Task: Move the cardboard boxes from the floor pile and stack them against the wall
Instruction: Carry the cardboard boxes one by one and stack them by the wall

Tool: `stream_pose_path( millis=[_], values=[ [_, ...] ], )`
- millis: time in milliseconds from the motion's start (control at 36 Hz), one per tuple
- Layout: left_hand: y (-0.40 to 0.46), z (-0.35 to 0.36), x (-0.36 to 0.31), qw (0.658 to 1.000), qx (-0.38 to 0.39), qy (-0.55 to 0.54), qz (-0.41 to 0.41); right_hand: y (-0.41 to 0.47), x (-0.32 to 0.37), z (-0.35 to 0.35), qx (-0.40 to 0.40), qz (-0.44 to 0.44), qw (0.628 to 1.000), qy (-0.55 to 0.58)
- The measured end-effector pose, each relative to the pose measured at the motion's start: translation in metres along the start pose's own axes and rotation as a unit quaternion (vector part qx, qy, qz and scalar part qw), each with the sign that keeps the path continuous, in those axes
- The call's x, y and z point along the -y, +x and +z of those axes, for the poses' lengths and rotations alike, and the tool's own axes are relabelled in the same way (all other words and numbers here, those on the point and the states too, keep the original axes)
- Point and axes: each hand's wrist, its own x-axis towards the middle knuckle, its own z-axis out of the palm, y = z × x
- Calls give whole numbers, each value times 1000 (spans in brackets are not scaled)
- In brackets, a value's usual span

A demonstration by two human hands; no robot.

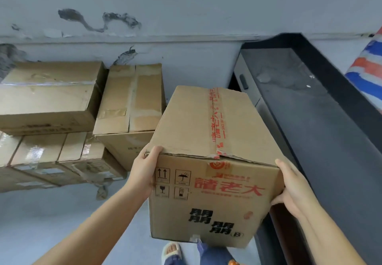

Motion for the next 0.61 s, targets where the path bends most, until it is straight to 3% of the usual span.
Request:
stream_pose_path(
  millis=[417, 611],
  values=[
    [176, 98, -52, 994, -84, -37, -55, 234, 95, 59, 75, 34, 994, -78],
    [290, 110, -9, 992, -102, -42, -59, 329, 58, 111, 45, 68, 995, -63]
  ],
)
